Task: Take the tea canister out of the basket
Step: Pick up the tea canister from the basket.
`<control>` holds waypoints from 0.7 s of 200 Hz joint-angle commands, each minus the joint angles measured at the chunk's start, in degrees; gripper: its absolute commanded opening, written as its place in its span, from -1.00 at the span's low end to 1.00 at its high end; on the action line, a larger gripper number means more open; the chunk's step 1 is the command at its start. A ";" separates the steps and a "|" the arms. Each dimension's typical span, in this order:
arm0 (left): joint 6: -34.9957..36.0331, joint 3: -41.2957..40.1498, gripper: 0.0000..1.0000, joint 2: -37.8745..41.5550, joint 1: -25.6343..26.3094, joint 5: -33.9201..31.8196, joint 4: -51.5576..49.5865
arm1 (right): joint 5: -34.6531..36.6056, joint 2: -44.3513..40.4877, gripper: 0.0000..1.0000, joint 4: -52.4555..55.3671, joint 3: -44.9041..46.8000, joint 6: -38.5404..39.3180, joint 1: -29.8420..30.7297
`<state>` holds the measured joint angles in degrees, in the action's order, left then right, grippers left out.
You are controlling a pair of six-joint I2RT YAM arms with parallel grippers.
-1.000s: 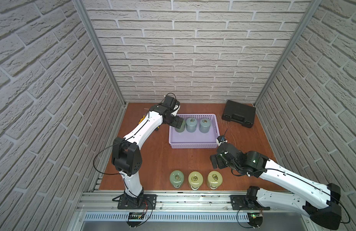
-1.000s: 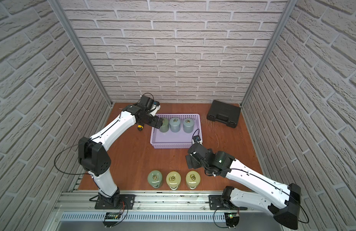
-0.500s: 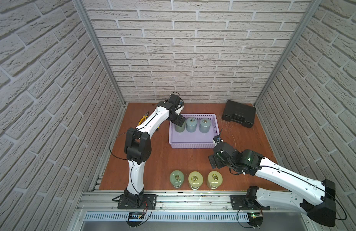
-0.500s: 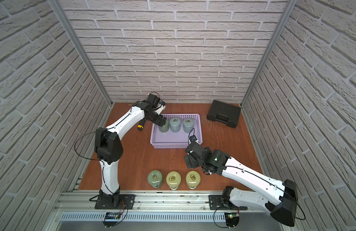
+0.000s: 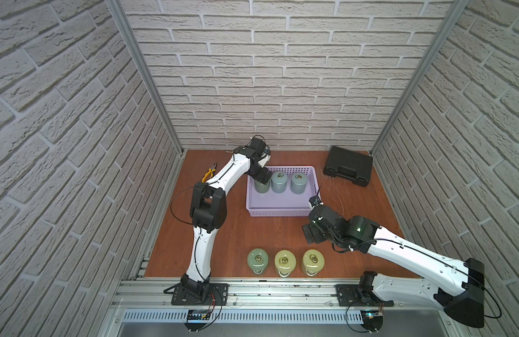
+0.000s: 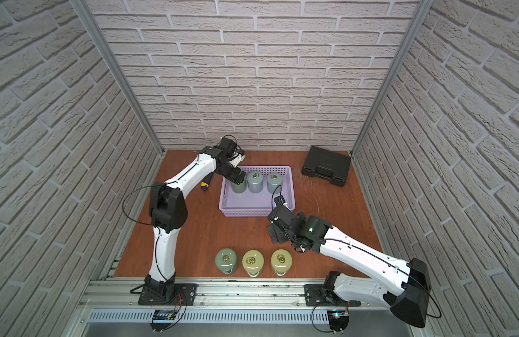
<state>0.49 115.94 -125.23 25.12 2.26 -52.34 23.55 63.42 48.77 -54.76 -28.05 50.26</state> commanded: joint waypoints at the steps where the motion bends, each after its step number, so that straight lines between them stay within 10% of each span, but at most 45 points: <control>1: 1.09 1.30 0.96 -1.36 -0.44 1.77 -0.58 | 1.23 0.20 0.99 -1.14 -0.81 0.20 -0.51; 140: 0.22 3.04 0.91 -5.71 -0.39 2.48 0.08 | 0.96 0.05 1.00 -0.27 -0.98 -0.08 -1.31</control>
<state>0.45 117.08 -129.32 25.12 4.32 -52.29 23.55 63.77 48.84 -54.76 -28.05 49.43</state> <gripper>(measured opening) 0.964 0.997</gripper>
